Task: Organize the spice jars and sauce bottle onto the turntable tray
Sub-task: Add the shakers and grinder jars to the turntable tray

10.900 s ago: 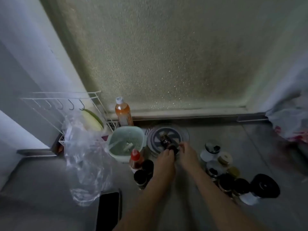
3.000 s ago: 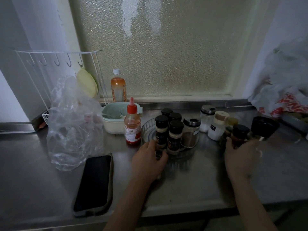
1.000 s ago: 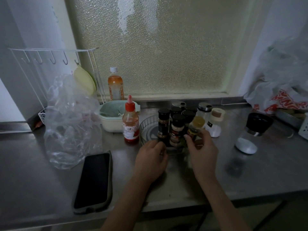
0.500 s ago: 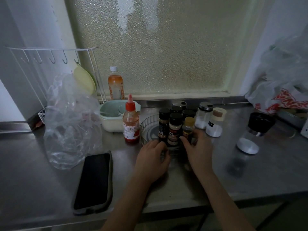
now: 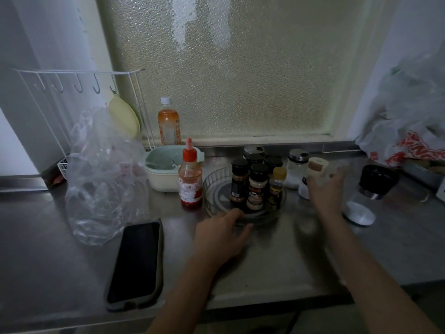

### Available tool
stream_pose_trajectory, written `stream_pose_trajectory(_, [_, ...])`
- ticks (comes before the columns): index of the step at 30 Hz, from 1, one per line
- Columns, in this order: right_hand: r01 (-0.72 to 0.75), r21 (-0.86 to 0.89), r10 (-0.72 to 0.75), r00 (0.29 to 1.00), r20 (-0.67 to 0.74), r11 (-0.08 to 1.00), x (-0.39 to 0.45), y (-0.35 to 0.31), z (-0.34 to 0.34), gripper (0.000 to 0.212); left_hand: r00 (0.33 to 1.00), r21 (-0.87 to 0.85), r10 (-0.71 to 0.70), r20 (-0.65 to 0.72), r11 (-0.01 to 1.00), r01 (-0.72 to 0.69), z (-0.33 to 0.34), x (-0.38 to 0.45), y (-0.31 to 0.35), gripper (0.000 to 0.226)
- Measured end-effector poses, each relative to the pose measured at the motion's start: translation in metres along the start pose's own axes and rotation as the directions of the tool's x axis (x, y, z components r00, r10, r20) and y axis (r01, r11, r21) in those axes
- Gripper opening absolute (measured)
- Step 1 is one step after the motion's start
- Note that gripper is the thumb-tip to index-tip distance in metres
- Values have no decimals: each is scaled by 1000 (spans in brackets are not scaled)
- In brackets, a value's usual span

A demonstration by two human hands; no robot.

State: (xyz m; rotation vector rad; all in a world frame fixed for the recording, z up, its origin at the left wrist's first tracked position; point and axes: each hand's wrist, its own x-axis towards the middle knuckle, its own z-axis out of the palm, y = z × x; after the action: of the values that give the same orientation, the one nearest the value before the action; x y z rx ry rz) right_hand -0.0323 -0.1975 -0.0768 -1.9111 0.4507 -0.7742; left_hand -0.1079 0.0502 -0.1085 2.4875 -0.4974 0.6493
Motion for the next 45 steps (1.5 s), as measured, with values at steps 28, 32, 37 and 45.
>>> stream_pose_trajectory(28, [273,55,-278,929,243,960,-75,-34,13,49,1000,7,-19,-16,1000,20,1,1,-2,15])
stream_pose_trajectory(32, [333,-21,-312,904,293,943,-70,-22,19,50,998,-1,58,20,998,-58,2,2,-2,15])
stream_pose_trajectory(37, [267,39,-268,925,270,963,-66,-17,14,49,997,23,-77,-12,997,78,1,3,-3,22])
stream_pose_trajectory(45, [22,-123,-81,864,-497,992,-19,20,-55,79,999,8,-31,-5,999,31,2,4,-4,25])
